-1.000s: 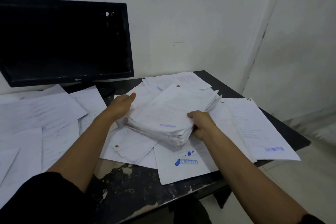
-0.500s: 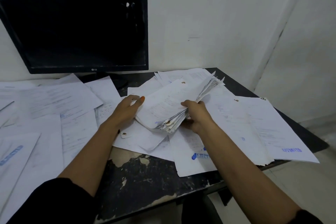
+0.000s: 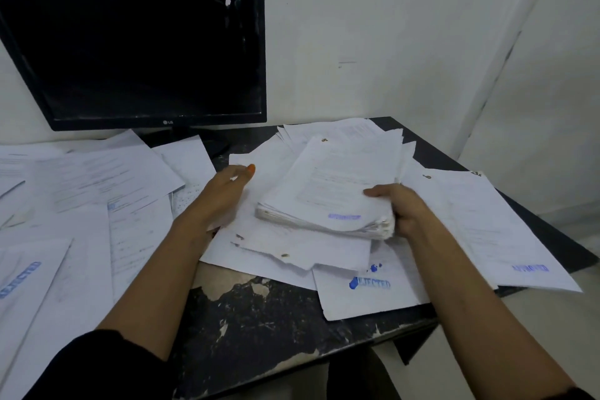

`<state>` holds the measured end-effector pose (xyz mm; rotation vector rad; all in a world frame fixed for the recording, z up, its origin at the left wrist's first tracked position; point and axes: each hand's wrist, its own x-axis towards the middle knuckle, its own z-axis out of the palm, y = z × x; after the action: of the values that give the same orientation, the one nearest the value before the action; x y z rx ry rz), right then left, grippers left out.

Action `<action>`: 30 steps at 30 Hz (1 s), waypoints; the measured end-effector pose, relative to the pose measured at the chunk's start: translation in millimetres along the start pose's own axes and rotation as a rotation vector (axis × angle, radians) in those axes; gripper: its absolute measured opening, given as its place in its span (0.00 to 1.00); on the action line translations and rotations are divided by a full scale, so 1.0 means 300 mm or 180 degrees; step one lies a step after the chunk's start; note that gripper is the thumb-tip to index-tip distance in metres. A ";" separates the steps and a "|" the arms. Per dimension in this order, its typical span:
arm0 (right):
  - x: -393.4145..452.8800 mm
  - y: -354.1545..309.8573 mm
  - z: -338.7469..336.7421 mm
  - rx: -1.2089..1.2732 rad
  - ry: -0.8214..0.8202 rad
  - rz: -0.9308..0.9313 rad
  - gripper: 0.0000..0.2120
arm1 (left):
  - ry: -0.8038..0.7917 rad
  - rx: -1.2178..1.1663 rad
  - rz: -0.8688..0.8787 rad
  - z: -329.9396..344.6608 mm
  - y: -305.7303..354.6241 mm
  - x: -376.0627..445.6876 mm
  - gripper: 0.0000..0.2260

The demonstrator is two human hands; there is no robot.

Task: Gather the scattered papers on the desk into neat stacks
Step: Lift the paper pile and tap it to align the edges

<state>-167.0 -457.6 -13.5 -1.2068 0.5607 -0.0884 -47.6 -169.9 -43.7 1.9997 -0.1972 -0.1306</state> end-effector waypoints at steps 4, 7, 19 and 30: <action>0.009 -0.040 -0.087 -0.0260 0.0079 0.0126 0.16 | -0.0120 0.1201 -0.0119 0.042 0.031 0.004 0.28; 0.016 -0.041 -0.081 -0.0209 0.0032 -0.0055 0.13 | -0.0010 0.1774 0.0033 0.113 0.082 -0.015 0.25; 0.038 0.053 0.005 -0.0258 -0.0213 -0.0708 0.21 | -0.0288 0.1671 -0.0614 0.197 0.165 0.006 0.39; 0.026 -0.029 -0.049 -0.0359 -0.0770 -0.1185 0.27 | -0.0115 0.0764 -0.0402 0.076 0.204 0.038 0.41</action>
<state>-164.9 -476.3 -12.0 -1.3986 0.1265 -0.2253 -45.5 -217.7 2.0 2.2504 -0.1134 -0.2332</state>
